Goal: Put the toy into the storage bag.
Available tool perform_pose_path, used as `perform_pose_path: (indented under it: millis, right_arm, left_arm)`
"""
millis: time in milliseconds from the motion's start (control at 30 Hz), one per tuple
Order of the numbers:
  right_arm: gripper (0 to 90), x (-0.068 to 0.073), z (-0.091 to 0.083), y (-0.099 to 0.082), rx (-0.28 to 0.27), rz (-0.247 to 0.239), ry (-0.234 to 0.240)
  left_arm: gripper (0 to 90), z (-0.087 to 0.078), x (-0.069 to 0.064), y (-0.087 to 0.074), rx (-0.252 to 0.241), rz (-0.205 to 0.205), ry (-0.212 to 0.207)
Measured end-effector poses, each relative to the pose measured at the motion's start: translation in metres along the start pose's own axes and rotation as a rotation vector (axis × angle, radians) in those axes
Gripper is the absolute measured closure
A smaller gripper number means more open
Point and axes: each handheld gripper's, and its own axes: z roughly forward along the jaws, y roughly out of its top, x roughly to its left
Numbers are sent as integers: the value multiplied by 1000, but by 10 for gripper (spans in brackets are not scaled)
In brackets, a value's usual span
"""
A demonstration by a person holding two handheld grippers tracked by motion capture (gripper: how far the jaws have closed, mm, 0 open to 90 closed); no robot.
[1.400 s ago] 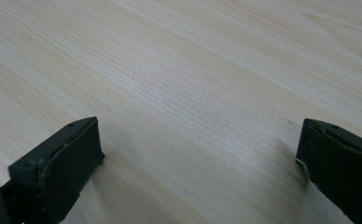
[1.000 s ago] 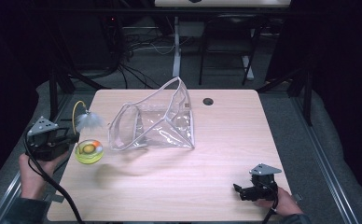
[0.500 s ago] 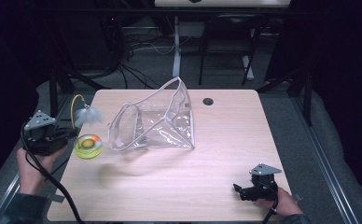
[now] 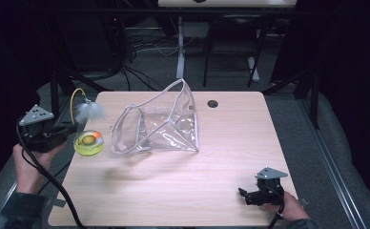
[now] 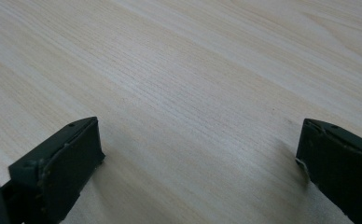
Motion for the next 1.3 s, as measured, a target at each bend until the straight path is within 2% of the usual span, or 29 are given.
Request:
perform_pose_path:
  millis: [700,1000,1300]
  right_arm:
    - [0,0,0,0,-1,0,0]
    - [0,0,0,0,-1,0,1]
    - [0,0,0,0,-1,1,0]
  left_arm:
    - [879,1,-4,33,-35,40,-12]
    - [879,6,-10,50,-52,58,-36]
    - [879,15,-17,62,-47,82,-58]
